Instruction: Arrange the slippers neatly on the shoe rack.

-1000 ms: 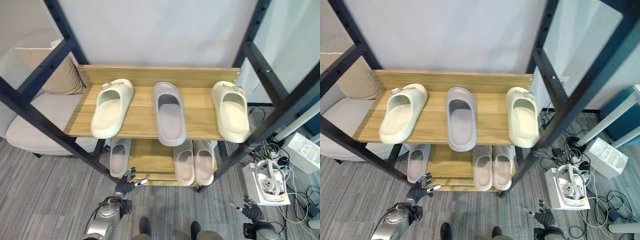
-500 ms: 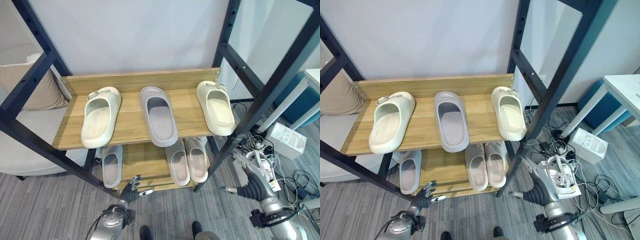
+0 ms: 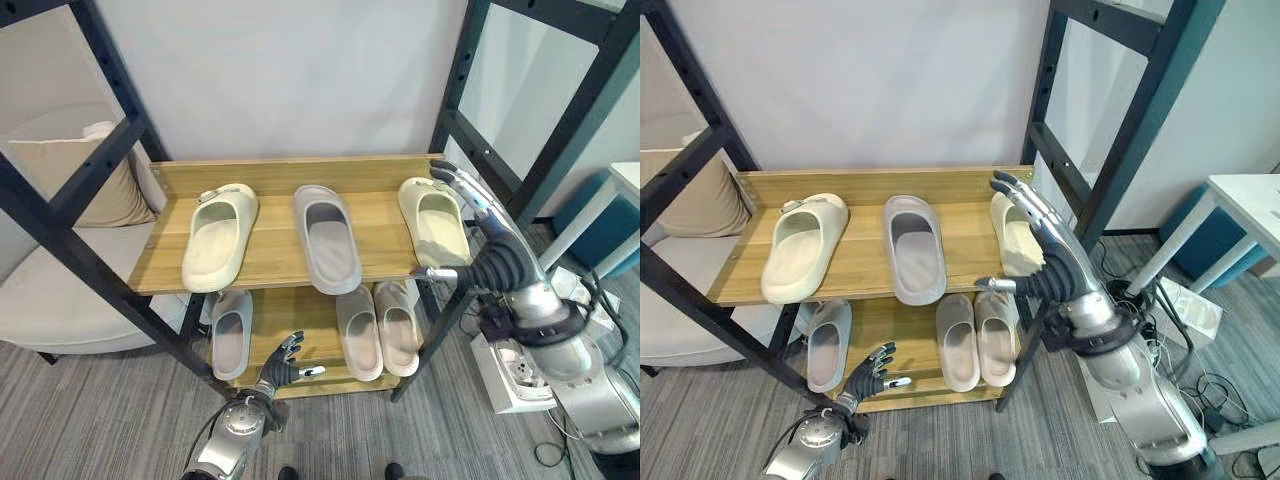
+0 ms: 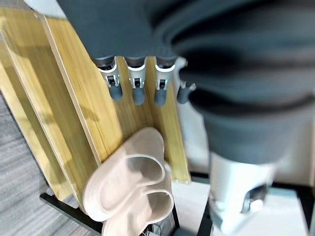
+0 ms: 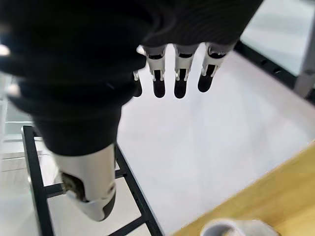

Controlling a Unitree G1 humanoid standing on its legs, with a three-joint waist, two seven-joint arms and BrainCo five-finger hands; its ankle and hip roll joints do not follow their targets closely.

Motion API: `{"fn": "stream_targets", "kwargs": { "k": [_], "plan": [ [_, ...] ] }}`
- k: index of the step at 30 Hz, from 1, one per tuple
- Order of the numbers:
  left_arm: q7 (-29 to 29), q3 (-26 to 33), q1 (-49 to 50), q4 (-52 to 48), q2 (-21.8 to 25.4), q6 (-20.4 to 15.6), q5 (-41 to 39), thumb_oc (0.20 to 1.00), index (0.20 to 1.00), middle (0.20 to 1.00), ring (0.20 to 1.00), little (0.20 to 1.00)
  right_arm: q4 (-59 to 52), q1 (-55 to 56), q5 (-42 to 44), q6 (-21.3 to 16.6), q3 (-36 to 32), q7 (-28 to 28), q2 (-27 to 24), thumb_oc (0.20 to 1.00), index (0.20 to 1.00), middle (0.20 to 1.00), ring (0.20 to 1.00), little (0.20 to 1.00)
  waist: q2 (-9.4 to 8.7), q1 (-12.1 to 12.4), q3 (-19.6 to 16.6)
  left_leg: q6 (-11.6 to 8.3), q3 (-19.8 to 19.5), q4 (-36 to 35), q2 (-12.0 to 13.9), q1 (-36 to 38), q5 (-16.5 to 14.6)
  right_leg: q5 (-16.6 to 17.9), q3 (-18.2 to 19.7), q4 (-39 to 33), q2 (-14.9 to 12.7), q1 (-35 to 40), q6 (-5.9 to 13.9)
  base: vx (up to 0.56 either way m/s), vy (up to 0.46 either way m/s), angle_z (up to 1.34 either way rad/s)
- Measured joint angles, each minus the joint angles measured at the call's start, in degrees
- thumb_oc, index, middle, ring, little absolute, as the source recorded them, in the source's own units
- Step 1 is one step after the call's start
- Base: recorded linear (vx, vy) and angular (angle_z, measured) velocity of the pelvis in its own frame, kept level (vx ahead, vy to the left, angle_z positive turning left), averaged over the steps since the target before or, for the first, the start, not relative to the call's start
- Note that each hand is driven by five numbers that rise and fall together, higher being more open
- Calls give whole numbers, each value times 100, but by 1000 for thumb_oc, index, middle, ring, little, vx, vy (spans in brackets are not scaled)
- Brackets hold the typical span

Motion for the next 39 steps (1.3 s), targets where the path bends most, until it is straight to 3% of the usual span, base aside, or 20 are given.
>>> {"fn": "stream_targets", "kwargs": {
  "k": [2,7,13,31,39],
  "plan": [
    [-20,6,126,17,34,14,-10,1000,1000,1000,1000,1000,1114,-800,-124,262,195,-129,-4,1000,1000,1000,1000,1000,-35,157,-26,3,-17,0,-5,-3,0,-1,-65,0,-1,5,1,40,26,7],
    [-55,261,577,33,294,44,-235,1000,1000,1000,1000,1000,2782,-1102,-680,796,375,-415,-65,1000,1000,1000,1000,1000,-107,544,7,45,-278,0,-41,-109,25,-55,-294,-3,-2,61,-8,40,28,27],
    [-79,286,639,85,292,44,-256,1000,1000,1000,1000,1000,2862,-1108,-805,879,498,-509,422,1000,1000,1000,1000,1000,-105,654,81,62,-329,1,-41,-124,14,-74,-324,-4,2,67,-25,14,10,4],
    [-72,469,543,82,84,44,-255,1000,1000,1000,1000,1000,2081,-1139,-1350,889,347,-698,431,1000,1000,1000,1000,1000,68,618,195,-6,-347,1,-17,-96,60,-85,-413,-33,13,110,-31,2,1,1],
    [-73,437,406,83,55,48,-254,1000,1000,1000,1000,1000,2065,-1789,-1577,921,653,-722,504,1000,1000,1000,1000,1000,72,625,205,-8,-396,1,-20,-106,76,-83,-433,-5,42,118,-34,-10,5,3]
  ]
}}
